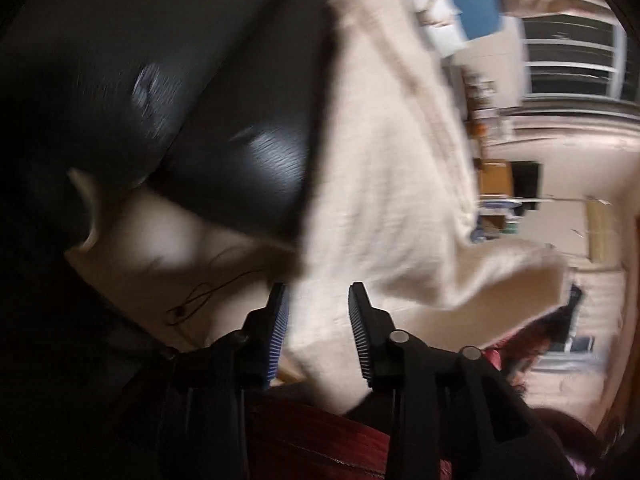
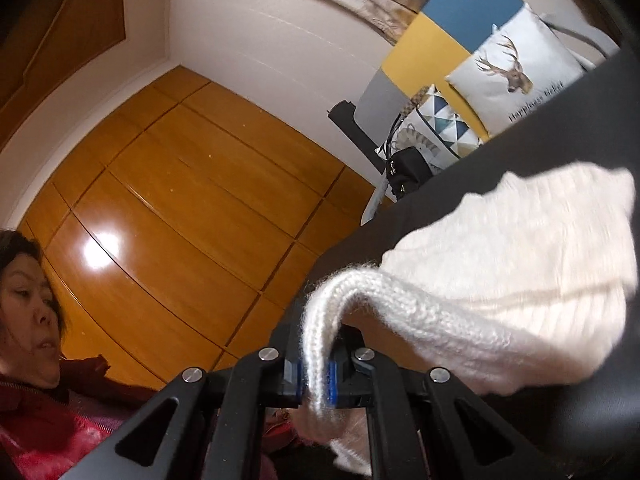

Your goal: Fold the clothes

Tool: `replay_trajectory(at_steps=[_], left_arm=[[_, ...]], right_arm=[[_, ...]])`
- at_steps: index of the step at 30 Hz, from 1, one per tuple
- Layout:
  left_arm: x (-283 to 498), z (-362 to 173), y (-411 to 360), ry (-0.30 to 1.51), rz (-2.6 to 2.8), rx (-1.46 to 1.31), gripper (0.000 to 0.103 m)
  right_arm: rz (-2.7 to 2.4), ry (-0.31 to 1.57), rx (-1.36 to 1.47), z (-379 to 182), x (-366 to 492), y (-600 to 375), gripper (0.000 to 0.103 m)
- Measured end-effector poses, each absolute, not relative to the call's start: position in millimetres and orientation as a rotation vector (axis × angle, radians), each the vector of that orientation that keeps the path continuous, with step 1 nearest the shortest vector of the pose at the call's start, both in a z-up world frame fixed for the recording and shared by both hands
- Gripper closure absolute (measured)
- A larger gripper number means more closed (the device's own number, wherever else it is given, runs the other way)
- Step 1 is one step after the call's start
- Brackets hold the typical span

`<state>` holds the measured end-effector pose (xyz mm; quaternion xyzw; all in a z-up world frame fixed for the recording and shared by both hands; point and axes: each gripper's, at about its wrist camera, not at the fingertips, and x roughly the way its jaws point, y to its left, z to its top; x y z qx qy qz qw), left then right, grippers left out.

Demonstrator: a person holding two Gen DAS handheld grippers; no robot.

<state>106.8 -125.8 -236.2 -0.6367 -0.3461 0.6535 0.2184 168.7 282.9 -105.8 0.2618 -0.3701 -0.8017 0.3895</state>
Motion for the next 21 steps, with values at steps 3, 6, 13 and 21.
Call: replay_trajectory(at_steps=[3, 6, 13, 21], left_arm=[[111.1, -252.8, -126.0, -0.978, 1.746, -1.813, 0.058], [109.8, -263.9, -112.0, -0.972, 1.628, -1.81, 0.053], [108.2, -278.1, -75.8, -0.93, 1.508, -1.801, 0.052], [103.4, -284.1, -41.8, -0.902, 1.431, -1.757, 0.052]], right_arm=[[-2.048, -0.92, 0.658, -94.2, 151.5, 280.7, 0.097], [-2.062, -0.896, 0.644, -83.5, 137.4, 279.4, 0.097], [-2.068, -0.876, 0.648, -74.2, 107.5, 273.8, 0.097], [-2.074, -0.92, 0.612, -75.6, 107.0, 285.8, 0.097]])
